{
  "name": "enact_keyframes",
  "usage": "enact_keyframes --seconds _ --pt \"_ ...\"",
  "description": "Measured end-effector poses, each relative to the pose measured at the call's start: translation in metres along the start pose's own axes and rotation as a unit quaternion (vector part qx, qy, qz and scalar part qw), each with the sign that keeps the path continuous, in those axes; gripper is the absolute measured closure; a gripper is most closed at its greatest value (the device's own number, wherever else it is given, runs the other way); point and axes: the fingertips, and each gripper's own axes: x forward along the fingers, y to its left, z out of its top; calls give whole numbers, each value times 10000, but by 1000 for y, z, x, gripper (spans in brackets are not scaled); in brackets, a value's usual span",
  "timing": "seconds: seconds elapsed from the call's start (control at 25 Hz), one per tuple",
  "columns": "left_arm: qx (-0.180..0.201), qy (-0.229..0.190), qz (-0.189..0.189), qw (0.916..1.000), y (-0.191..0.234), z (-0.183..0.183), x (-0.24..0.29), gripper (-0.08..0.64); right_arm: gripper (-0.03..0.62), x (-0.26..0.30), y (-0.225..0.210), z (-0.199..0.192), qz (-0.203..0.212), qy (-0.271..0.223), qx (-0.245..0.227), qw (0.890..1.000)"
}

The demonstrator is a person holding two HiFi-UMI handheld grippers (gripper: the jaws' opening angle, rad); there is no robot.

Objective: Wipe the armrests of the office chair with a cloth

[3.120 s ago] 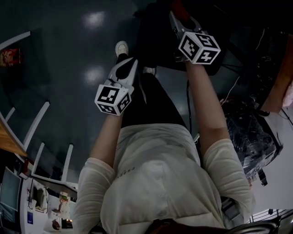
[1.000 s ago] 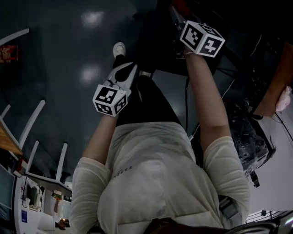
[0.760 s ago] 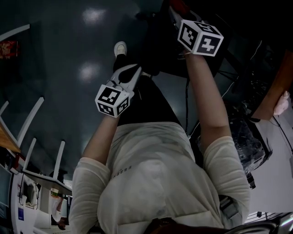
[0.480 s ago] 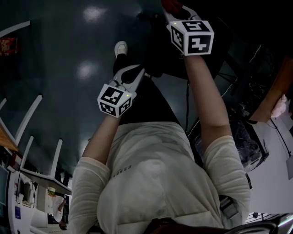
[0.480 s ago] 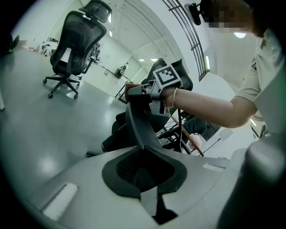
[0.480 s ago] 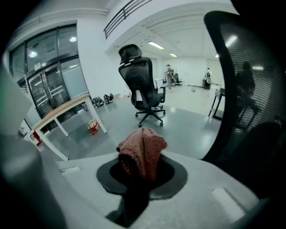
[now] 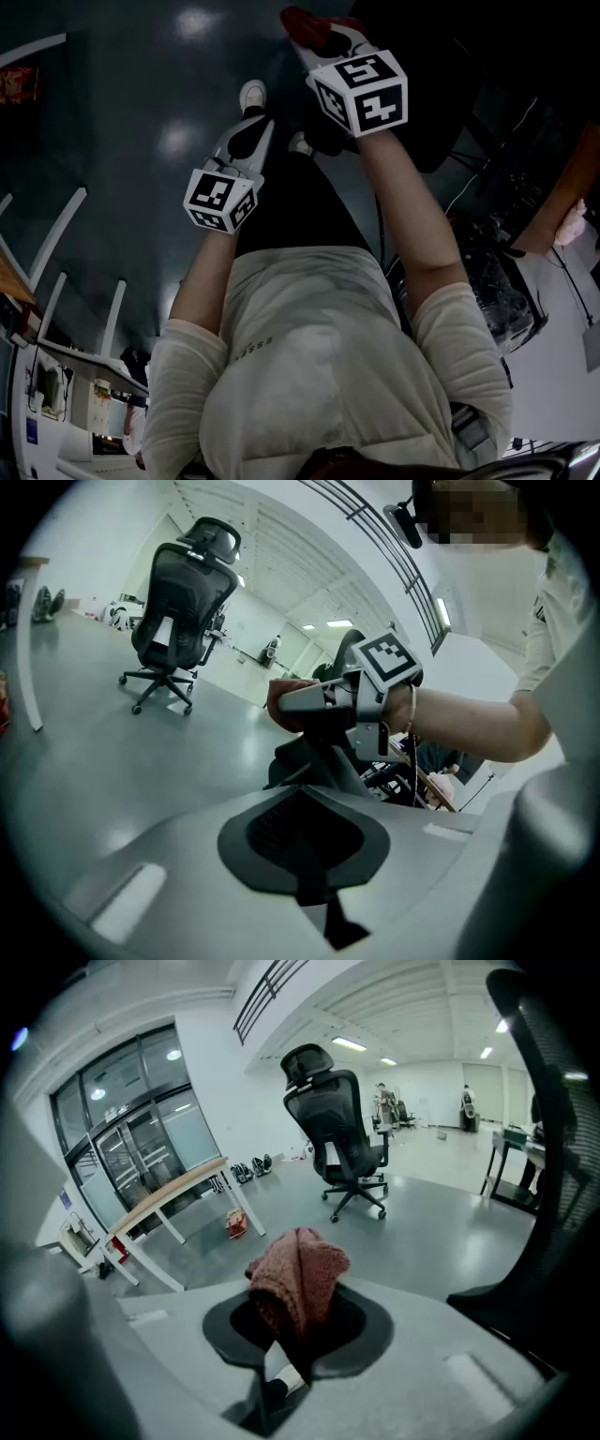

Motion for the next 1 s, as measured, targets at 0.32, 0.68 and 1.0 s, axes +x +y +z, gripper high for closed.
enact_keyframes --seconds 0.32,0.68,1.0 --pt "-241 -169 254 9992 11 -7 -17 543 543 0 68 -29 712 426 -30 9965" --pt "-214 -276 252 9991 1 -7 -21 543 543 -36 93 -84 734 649 608 9933" --pt "-199 -328 356 9986 -10 -21 -32 543 543 -63 121 -115 793 320 1052 9908"
